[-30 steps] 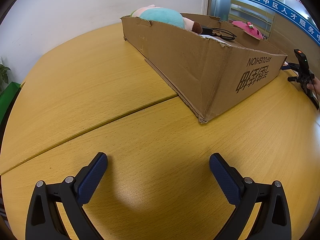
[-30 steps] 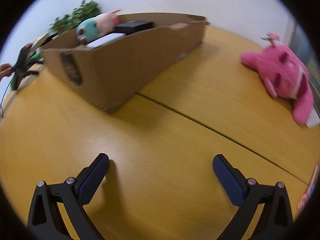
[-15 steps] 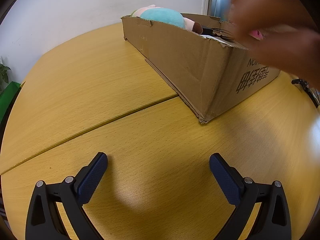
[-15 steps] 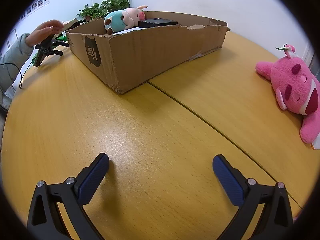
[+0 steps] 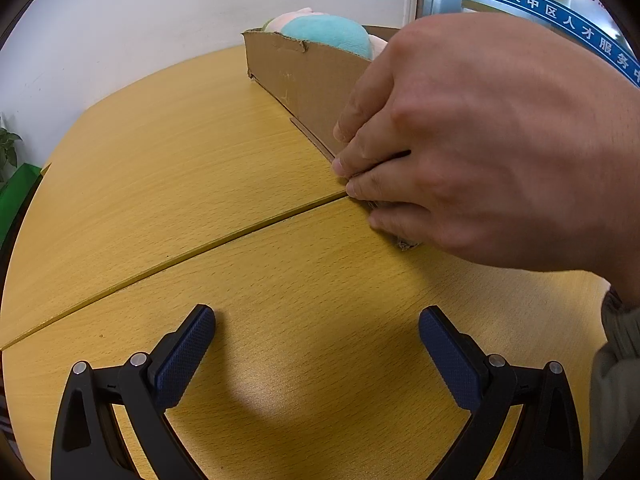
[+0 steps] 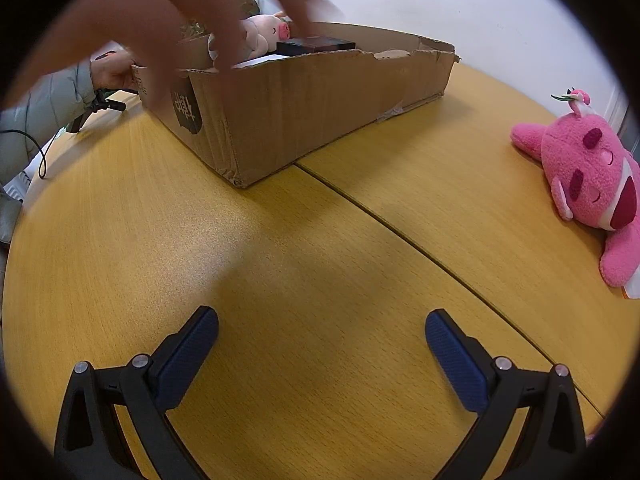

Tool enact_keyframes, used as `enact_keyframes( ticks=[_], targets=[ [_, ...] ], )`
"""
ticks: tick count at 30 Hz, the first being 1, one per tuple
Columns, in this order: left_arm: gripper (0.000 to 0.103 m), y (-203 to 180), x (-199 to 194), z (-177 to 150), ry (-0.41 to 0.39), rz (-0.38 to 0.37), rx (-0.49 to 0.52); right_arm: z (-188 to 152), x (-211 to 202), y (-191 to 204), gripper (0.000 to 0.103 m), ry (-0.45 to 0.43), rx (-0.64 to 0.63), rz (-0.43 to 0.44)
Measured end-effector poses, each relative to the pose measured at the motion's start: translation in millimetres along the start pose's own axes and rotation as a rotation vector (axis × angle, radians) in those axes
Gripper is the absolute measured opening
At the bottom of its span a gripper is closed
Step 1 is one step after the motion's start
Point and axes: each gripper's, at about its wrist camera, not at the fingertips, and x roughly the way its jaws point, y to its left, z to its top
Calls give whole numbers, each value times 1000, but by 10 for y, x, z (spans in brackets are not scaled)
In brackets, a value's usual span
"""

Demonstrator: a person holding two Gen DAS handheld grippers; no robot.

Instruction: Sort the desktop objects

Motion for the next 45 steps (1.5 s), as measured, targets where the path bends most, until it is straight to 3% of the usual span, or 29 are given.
enact_keyframes(
  ticks=[45],
  targets=[
    [103,18,51,20,0,5,-5,5,-28,31,103,-1,0,-1]
  ],
)
